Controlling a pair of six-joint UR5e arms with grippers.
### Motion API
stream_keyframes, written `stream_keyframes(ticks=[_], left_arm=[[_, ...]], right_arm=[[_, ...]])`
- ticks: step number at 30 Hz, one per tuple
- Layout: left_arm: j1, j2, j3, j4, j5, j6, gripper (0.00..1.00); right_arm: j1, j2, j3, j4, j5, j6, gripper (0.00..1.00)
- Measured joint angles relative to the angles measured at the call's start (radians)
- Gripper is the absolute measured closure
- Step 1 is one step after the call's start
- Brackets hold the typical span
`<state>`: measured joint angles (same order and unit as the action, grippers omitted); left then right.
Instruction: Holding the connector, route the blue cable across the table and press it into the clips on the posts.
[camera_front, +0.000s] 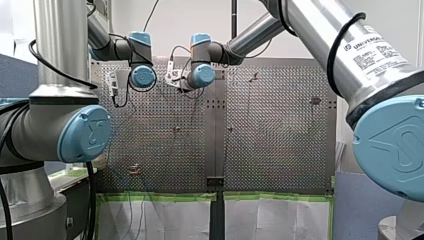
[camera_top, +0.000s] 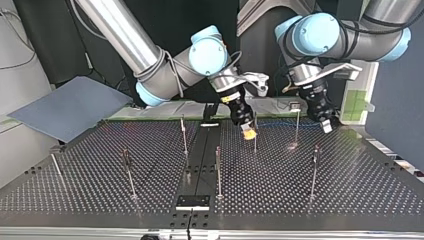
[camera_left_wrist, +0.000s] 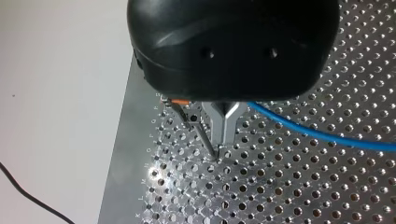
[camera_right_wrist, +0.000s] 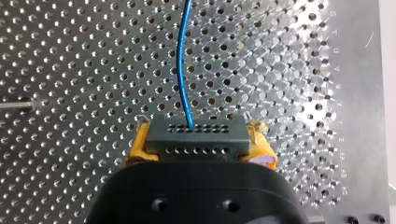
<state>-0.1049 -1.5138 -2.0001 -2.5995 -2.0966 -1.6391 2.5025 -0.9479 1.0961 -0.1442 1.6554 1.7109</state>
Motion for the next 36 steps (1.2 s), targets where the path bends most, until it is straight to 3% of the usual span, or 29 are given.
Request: stream_keyframes(ticks=[9,14,27,36], left_arm=[[0.031,-0.011,0.022,-0.001,0.028,-0.011,1.00],[0.047,-0.023,0.042,-0.015,0.057,-0.013,1.00],[0.073,-0.034,0.068,-0.019,0.092,-0.021,1.00],[0.092,-0.063,0.100,-0.012,0.123,-0.024,1.00]], right_arm=[[-0.001,0.070,-0.090,0.067,-0.027,0.001,1.00],[-0.003,0.085,-0.141,0.072,-0.041,0.004,1.00],[-0.019,0.092,-0.258,0.081,-0.058,0.034,1.00],[-0.028,0.115,-0.338,0.088,-0.067,0.037,1.00]])
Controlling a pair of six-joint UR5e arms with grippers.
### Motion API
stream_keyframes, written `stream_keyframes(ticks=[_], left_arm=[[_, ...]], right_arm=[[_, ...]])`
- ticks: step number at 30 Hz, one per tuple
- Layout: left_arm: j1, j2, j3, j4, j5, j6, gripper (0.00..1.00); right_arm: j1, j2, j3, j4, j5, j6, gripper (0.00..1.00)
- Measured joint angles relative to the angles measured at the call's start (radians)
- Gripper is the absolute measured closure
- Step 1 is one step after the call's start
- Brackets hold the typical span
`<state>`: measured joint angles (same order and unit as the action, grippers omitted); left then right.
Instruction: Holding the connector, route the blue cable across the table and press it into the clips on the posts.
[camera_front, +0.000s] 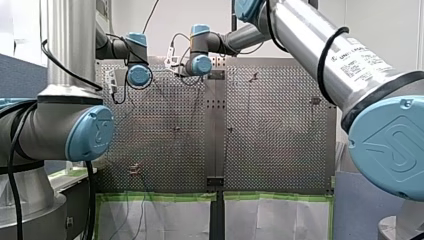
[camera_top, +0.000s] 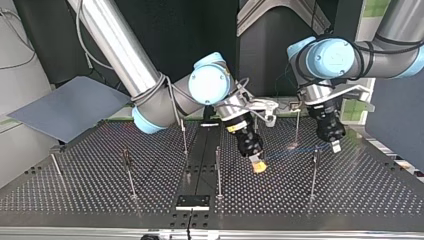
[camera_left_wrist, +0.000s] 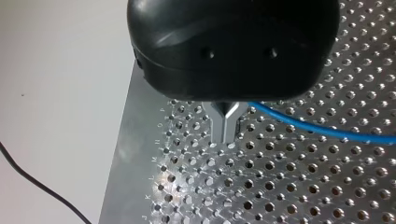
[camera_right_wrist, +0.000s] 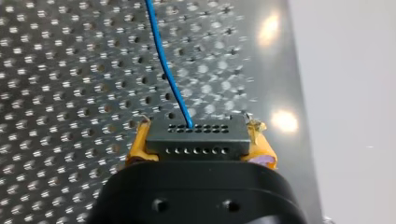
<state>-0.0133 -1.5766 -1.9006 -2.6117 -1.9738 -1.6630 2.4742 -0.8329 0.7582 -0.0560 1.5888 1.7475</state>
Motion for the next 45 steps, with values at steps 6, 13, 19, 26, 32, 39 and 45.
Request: stream_keyframes(ticks=[6,13,19,26,32,39,45], left_arm=[[0.015,-0.002,0.005,0.004,0.016,-0.003,1.00],[0.035,-0.022,0.010,0.012,0.039,-0.011,1.00],[0.055,-0.032,0.024,0.030,0.081,-0.036,1.00],[0.101,-0.043,0.043,0.045,0.122,-0.072,1.00],[0.129,-0.084,0.056,0.051,0.176,-0.102,1.00],[0.137,-0.132,0.076,0.084,0.233,-0.146,1.00],[0.143,-0.150,0.077,0.095,0.244,-0.157,1.00]], right_arm=[[0.000,0.015,-0.019,0.011,-0.007,0.001,1.00],[0.009,0.045,-0.020,0.018,-0.008,0.001,1.00],[0.007,0.060,-0.020,0.017,-0.006,0.002,1.00],[0.000,0.063,-0.020,0.016,-0.003,-0.001,1.00],[-0.005,0.063,-0.021,0.015,-0.001,-0.004,1.00],[-0.010,0.063,-0.021,0.014,0.004,-0.008,1.00],[-0.013,0.063,-0.021,0.014,0.005,-0.012,1.00]])
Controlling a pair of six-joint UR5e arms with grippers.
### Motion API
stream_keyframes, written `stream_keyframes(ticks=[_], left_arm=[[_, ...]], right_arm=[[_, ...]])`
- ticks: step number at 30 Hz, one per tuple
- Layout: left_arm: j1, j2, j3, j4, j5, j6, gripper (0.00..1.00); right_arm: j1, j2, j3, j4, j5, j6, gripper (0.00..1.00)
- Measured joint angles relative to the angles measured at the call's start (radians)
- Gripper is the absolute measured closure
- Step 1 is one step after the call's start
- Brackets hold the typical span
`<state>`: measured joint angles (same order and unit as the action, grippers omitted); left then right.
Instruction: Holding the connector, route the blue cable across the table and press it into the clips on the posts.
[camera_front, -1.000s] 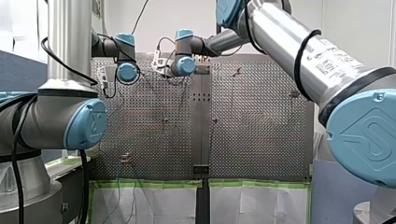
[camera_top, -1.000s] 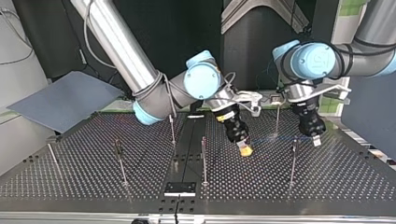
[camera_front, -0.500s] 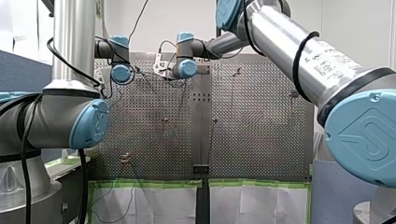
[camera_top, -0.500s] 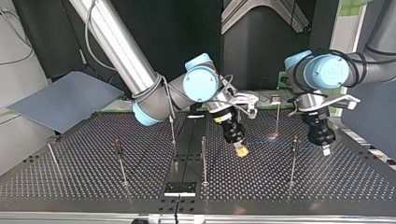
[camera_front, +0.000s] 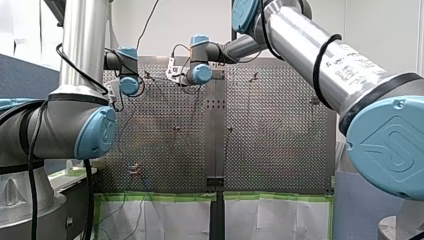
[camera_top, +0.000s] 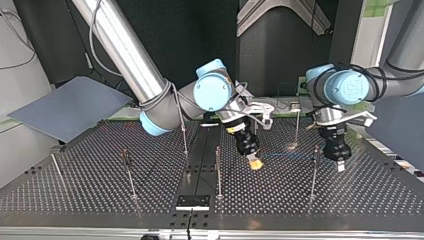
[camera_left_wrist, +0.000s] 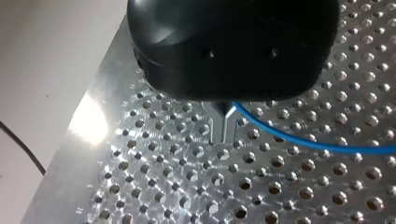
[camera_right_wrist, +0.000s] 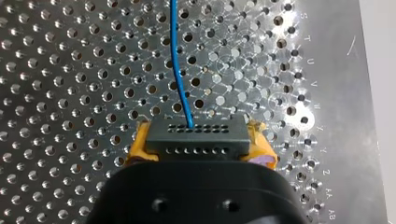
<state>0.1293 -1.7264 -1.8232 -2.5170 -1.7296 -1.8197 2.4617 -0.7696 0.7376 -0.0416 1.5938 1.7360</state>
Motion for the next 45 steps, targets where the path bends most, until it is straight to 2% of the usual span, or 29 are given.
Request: stream_keyframes(ticks=[2,3,4,5,6,7,8,9,10,11,20,23,36,45], left_arm=[[0.001,-0.001,0.000,0.000,-0.005,-0.003,1.00],[0.002,-0.001,0.000,0.000,-0.010,-0.007,0.87],[0.002,-0.001,0.000,-0.001,-0.013,-0.011,0.87],[0.002,-0.001,0.000,-0.002,-0.015,-0.015,0.67],[0.001,-0.001,0.000,-0.003,-0.018,-0.023,0.53],[0.000,-0.001,0.000,-0.004,-0.019,-0.030,0.53],[-0.001,-0.001,0.000,-0.005,-0.020,-0.037,0.35],[-0.002,-0.001,0.001,-0.008,-0.020,-0.045,0.13],[-0.002,-0.001,0.001,-0.012,-0.021,-0.050,0.13],[-0.002,-0.001,0.001,-0.017,-0.024,-0.055,0.00],[0.000,0.003,0.000,-0.085,-0.083,-0.080,0.00],[-0.005,0.017,-0.004,-0.109,-0.088,-0.089,0.00],[-0.020,0.121,-0.100,-0.219,0.008,-0.131,0.00],[-0.024,0.189,-0.161,-0.287,0.057,-0.137,0.00]], right_arm=[[0.000,0.000,0.000,0.000,0.000,0.000,1.00],[0.000,0.000,0.000,0.000,0.000,-0.001,1.00],[-0.001,0.000,0.000,0.000,0.000,-0.001,1.00],[-0.002,0.000,0.000,0.000,0.000,-0.001,1.00],[-0.002,0.000,0.000,0.000,0.000,-0.001,1.00],[-0.003,0.000,0.000,0.000,-0.001,-0.001,1.00],[-0.003,0.000,0.000,0.000,-0.001,-0.002,1.00],[-0.004,0.000,0.000,0.000,-0.001,-0.003,1.00],[-0.004,0.000,0.000,0.001,0.000,-0.005,1.00],[-0.004,0.000,0.000,0.001,0.002,-0.006,1.00],[-0.001,-0.003,0.000,0.004,0.022,-0.019,1.00],[0.001,-0.008,0.000,0.009,0.036,-0.027,1.00],[0.002,-0.019,0.000,0.039,0.092,-0.046,1.00],[0.008,-0.020,0.000,0.047,0.098,-0.050,1.00]])
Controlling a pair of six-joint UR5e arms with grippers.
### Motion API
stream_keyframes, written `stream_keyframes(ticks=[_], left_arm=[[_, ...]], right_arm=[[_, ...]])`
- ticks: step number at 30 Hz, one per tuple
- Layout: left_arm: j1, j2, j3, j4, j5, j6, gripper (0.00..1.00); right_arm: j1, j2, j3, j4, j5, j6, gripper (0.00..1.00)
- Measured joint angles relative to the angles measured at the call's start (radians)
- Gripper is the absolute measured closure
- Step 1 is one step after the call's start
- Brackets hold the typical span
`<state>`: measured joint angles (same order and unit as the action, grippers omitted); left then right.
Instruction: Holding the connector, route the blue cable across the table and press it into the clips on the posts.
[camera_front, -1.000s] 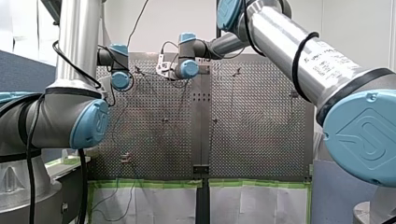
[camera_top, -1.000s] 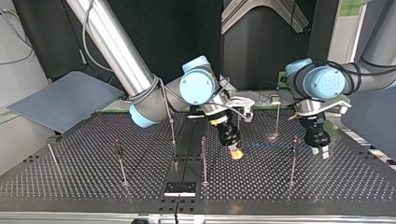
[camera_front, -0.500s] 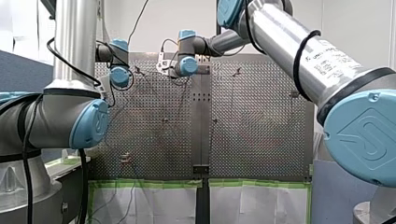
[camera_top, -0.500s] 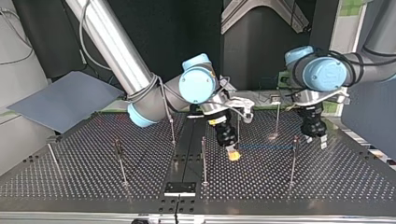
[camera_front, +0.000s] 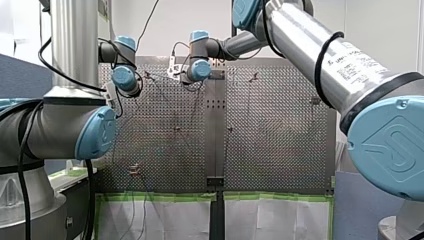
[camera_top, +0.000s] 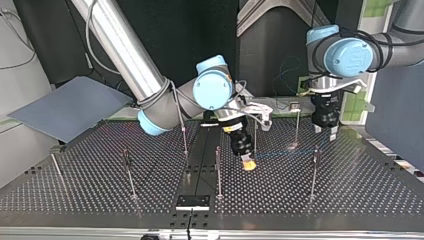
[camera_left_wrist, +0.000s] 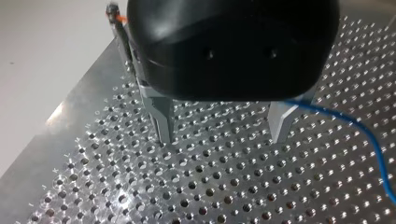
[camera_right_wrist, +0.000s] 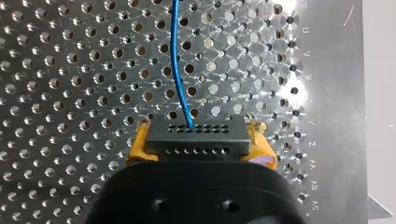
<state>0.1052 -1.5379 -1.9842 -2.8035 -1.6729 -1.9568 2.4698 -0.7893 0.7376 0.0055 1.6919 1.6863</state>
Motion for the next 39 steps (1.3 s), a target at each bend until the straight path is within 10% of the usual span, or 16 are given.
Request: stream_keyframes(ticks=[24,39], left_arm=[[-0.034,0.187,-0.008,-0.182,0.080,0.043,0.00],[-0.093,0.139,0.066,-0.169,0.148,0.181,0.00]], right_arm=[[0.000,0.000,0.000,0.008,0.014,0.002,1.00],[-0.007,0.001,0.000,0.009,0.014,0.004,1.00]])
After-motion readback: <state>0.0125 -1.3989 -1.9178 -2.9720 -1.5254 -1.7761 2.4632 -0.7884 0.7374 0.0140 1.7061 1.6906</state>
